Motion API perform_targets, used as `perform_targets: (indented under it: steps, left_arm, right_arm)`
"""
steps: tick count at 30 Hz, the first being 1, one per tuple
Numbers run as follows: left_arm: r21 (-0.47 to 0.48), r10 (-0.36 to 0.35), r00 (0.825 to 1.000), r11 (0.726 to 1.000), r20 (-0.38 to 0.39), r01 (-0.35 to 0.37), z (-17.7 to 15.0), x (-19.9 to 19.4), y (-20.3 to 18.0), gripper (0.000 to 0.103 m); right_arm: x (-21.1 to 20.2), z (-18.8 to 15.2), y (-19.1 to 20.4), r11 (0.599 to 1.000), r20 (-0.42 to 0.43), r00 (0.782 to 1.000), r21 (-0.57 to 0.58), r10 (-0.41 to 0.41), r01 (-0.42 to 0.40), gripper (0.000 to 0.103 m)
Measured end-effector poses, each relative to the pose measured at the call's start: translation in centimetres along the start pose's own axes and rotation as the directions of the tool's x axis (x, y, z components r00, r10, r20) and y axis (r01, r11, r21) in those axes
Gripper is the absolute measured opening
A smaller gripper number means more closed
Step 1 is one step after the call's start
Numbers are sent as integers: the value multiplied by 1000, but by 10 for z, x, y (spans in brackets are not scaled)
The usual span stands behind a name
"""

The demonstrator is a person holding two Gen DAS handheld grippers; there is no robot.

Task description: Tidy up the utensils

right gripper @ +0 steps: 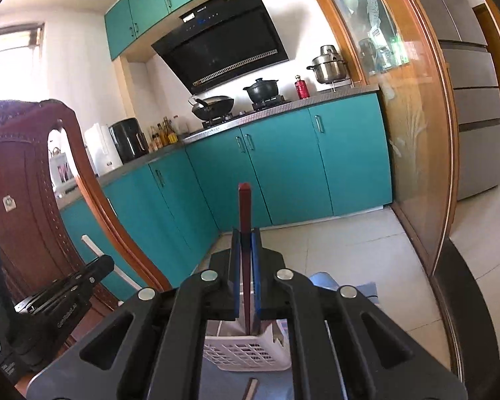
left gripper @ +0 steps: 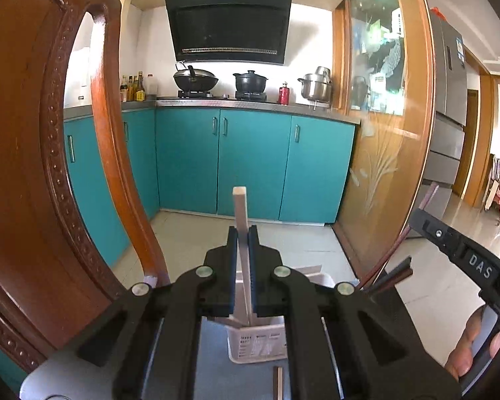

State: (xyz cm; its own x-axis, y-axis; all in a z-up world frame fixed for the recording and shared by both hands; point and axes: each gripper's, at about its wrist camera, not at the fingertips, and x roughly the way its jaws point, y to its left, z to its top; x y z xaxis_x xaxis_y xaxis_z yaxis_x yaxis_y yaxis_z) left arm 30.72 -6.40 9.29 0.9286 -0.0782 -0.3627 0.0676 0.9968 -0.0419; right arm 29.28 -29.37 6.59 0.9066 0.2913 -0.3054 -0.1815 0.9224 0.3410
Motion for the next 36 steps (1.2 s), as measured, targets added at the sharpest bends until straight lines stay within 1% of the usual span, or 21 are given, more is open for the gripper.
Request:
perform_targets:
  steps: [1,3,4,6,10,13,14,15,16,17,19,20,21,22,23,25,26,27,28,33,36]
  left_arm:
    - [4,1,1000,1000,1,-1,-1,-2,0,8]
    - [9,-1,1000,1000,24,1,-4,-12,1,10]
    - [12,0,999,1000,34,-1,-7,-17,1,12]
    - [20,-1,998,1000,62,-1,-13,-35,2,21]
    - [-11,-44,996,999,78,45,-33,-68,6,27]
    - [-50,-91,996,995,5,91,-57,-73,8,28]
    - [-63,-114,991,992,-66,110,-73,-67,7,28]
    - [-67,-127,983,991,-130,119,-86,-59,5,28]
    - [-71,-142,964,989,-223,129,-110,-45,1,28]
    - [-73,-147,946,989,-288,132,-126,-35,-2,28]
    - [-85,-162,885,987,-438,139,-168,-13,-9,28]
    - [-92,-171,865,985,-472,145,-181,-7,-12,28]
    - [-90,-177,842,984,-509,152,-196,-1,-16,28]
    - [-75,-173,819,985,-548,157,-211,5,-22,28]
    - [-66,-168,808,985,-565,158,-219,7,-25,28]
    - [-48,-146,781,988,-607,147,-233,15,-30,27]
    - [-46,-139,772,989,-620,141,-237,17,-30,24]
    - [-32,-120,786,991,-606,127,-239,15,-30,17]
    - [-27,-114,782,992,-612,123,-239,15,-30,13]
    - [-110,-171,769,985,-616,131,-242,5,-26,12]
    - [-175,-235,768,971,-595,162,-232,-10,-22,12]
  right_arm:
    - [-1,-1,-1,1000,-7,1000,3,-5,5,9]
    - [-4,-3,-5,1000,-13,1000,22,-10,10,23]
    - [-7,-3,-8,999,-9,1000,36,-10,10,34]
    - [-18,-3,-18,998,17,1000,67,-18,16,42]
    - [-44,0,-41,991,77,994,117,-76,66,49]
    - [-59,-5,-69,971,99,984,204,-150,128,53]
    - [-61,-9,-78,961,84,980,228,-178,155,54]
    - [-58,-15,-89,945,37,973,249,-227,211,54]
    - [-53,-20,-97,932,-14,965,254,-263,257,54]
    - [-43,-32,-109,913,-105,947,255,-302,319,54]
    - [-14,-62,-131,884,-312,898,252,-312,394,54]
    - [-2,-74,-137,876,-388,870,246,-303,415,54]
    - [13,-91,-141,873,-478,832,232,-281,428,54]
    - [21,-99,-140,878,-514,816,220,-266,424,54]
    - [31,-109,-132,894,-552,796,184,-250,408,54]
    - [44,-120,-109,923,-572,778,89,-261,375,54]
    - [47,-124,-99,933,-574,775,53,-264,356,54]
    - [52,-129,-85,944,-580,771,10,-262,329,54]
    - [58,-134,-73,953,-588,767,-20,-257,303,54]
    - [71,-163,-42,962,-625,735,-111,-262,248,54]
    - [76,-171,-32,963,-633,727,-132,-265,236,54]
